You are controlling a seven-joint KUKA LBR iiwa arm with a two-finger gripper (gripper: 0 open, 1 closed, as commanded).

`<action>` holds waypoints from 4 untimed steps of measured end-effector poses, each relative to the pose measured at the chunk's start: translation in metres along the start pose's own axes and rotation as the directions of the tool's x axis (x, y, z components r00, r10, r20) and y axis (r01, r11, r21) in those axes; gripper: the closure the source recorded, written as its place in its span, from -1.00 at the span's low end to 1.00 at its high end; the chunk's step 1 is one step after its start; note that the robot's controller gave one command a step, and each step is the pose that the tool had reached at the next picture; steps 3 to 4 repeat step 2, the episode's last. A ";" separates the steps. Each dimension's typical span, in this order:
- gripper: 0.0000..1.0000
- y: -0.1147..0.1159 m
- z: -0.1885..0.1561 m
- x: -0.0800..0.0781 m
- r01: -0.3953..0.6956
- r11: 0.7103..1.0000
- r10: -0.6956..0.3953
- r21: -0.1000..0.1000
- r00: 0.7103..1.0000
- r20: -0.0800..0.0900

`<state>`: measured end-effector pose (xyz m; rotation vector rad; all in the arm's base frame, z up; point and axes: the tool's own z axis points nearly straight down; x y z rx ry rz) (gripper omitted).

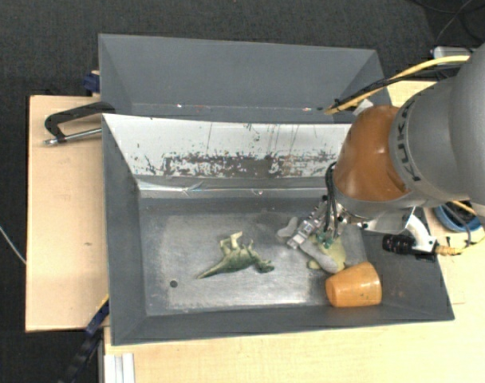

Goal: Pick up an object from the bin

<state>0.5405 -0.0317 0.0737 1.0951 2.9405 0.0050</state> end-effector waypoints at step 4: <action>1.00 0.004 -0.089 -0.003 0.004 1.000 -0.004 0.000 1.000 0.003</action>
Offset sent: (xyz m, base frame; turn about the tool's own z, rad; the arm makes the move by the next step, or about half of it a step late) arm 0.0000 0.0001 0.0714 0.0000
